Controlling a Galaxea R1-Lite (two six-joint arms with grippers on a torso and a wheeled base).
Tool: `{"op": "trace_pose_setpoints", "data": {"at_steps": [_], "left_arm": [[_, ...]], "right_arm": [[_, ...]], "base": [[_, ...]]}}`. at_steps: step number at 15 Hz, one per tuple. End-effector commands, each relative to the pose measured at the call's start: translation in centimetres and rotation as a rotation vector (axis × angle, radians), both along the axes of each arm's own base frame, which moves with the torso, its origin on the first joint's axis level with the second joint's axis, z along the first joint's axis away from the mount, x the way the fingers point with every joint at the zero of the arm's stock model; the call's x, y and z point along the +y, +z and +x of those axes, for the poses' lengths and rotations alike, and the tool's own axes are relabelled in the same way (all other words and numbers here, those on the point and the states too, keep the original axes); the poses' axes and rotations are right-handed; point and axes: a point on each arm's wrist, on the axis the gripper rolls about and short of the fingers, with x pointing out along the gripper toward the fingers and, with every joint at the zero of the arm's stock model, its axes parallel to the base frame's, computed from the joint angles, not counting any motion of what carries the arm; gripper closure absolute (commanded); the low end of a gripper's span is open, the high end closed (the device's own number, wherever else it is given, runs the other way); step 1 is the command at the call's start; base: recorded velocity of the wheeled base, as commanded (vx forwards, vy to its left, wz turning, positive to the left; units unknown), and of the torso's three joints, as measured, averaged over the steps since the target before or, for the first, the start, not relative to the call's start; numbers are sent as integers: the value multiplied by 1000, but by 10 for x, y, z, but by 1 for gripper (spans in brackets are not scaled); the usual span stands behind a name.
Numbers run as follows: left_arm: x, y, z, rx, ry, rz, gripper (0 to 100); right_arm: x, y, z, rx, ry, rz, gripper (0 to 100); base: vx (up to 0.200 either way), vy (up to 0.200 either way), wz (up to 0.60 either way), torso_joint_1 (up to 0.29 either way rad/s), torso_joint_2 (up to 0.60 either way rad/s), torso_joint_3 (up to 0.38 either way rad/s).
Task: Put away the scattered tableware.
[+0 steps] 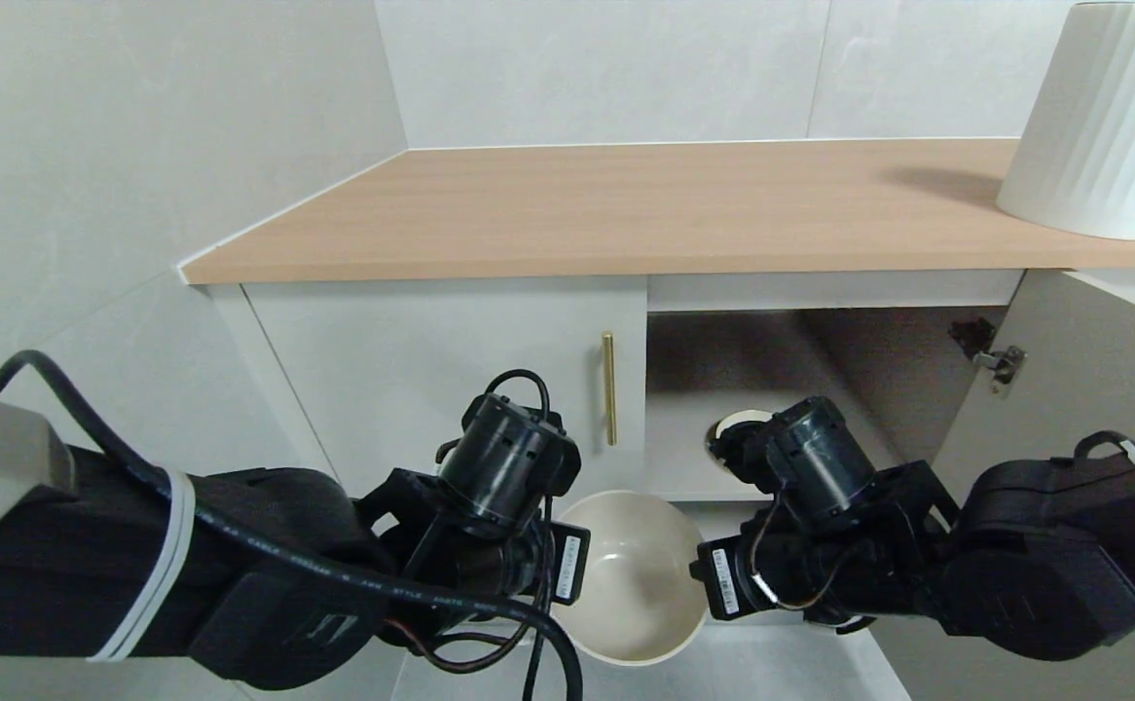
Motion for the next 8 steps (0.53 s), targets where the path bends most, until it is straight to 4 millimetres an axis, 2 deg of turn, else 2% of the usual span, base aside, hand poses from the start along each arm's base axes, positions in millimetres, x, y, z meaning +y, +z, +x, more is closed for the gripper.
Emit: {"op": "trace_pose_setpoints", "data": {"at_steps": [1,5,6,8], "left_arm": [[0,-1,0,3,2,5,100],[1,-3,0,9,2,10,100],[0,-5,0,12,2,14,0],[0,-3,0,5,2,7,0]], "right_arm": [[0,-2,0,5,-1,-10,100],[0,-3,0,7,0,-10,100],[0,-3,0,7,0,-10,100],[0,-3,0,7,-2,-10,100]], "base": [[0,0,0,0,0,0],[0,0,0,0,0,0],[0,0,0,0,0,0],[0,0,0,0,0,0]]}}
